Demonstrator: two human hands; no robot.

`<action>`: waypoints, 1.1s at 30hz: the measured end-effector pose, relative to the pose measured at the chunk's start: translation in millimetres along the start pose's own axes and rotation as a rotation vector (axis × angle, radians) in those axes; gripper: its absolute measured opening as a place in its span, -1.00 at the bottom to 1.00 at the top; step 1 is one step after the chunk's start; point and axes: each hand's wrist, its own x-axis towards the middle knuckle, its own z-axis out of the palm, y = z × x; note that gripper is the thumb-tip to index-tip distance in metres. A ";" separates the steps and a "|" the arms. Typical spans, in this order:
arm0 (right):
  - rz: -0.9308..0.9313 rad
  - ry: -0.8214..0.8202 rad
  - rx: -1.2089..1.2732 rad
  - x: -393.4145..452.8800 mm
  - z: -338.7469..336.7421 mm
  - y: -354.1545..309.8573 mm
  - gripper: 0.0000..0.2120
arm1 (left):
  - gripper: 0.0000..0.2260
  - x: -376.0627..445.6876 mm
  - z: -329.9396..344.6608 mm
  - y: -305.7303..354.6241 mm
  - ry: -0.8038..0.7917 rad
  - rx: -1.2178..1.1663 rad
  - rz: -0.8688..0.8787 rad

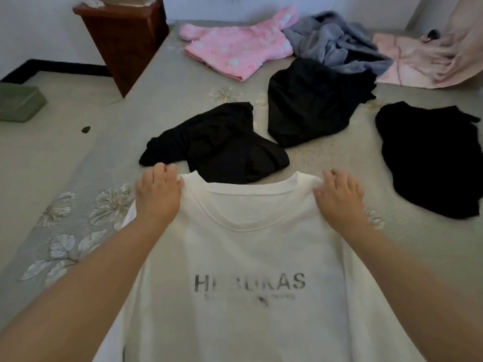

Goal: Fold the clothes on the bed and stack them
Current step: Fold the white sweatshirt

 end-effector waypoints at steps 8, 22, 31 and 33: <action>0.244 -0.321 -0.095 -99.0 107.0 10.9 -0.31 | -0.50 -94.2 126.7 25.3 -0.372 -0.092 -0.073; 0.195 -0.421 -0.317 -15.9 79.6 150.9 -0.64 | -0.34 -94.4 158.5 92.8 -0.458 -0.057 0.061; 0.062 -0.088 -0.051 -49.5 103.0 74.2 -0.60 | -0.35 -92.5 149.7 92.0 -0.491 -0.214 0.059; -0.113 -0.178 0.056 -58.3 101.4 37.5 -0.55 | -0.40 -91.5 137.2 83.4 -0.402 -0.418 0.019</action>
